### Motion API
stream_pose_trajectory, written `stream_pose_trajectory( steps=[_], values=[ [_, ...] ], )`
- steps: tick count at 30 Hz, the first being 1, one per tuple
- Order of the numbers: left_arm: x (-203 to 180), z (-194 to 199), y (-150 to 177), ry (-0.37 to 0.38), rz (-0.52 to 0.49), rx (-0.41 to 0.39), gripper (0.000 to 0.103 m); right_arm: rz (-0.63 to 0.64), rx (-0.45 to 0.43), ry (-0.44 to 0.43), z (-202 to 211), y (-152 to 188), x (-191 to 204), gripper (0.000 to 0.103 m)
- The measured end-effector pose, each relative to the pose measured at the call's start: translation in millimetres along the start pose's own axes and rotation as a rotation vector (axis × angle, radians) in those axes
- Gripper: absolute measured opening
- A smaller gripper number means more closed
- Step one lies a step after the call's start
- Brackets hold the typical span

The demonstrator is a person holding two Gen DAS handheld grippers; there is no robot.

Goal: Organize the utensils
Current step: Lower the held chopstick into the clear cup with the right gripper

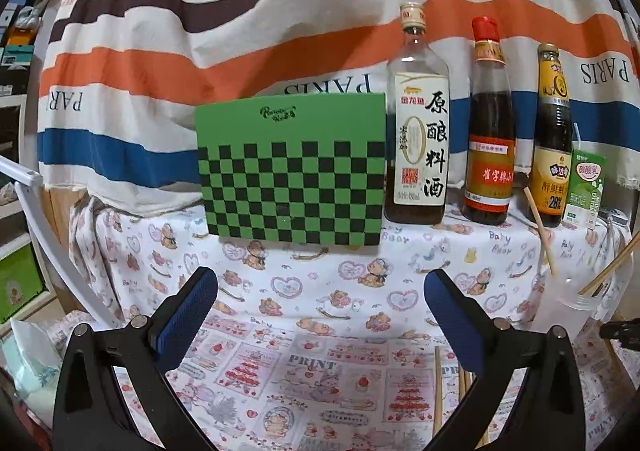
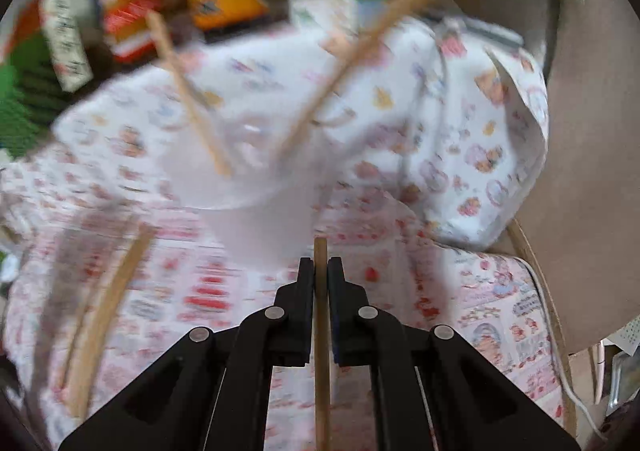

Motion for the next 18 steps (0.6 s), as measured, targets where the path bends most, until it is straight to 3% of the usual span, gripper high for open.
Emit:
stream_pose_trajectory(
  steps=[3,8,18],
  values=[
    [1.4,1.0,-2.4,0.001,0.007,-0.006,0.102,0.048,-0.096,-0.025,25.8,-14.6,22.5,0.008],
    [3.3,-1.2,-1.8,0.016,0.038,0.013,0.102,0.082,-0.183,-0.065,63.4,-34.7,52.8,0.008],
    [4.2,-1.3,-0.8,0.017,0.048,0.019,0.102,0.154,-0.353,-0.047,127.8,-88.2,96.6,0.008]
  ],
)
Point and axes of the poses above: each gripper's, at about its wrist camera, not at the fingertips, and z roughly against the way its jaws point, x to its left, y to its underside, the point moved 10 cm from there along -z, roughly the way its jaws point, and after that the axes turned 11 degrees about -y, right-handed, at the moved point
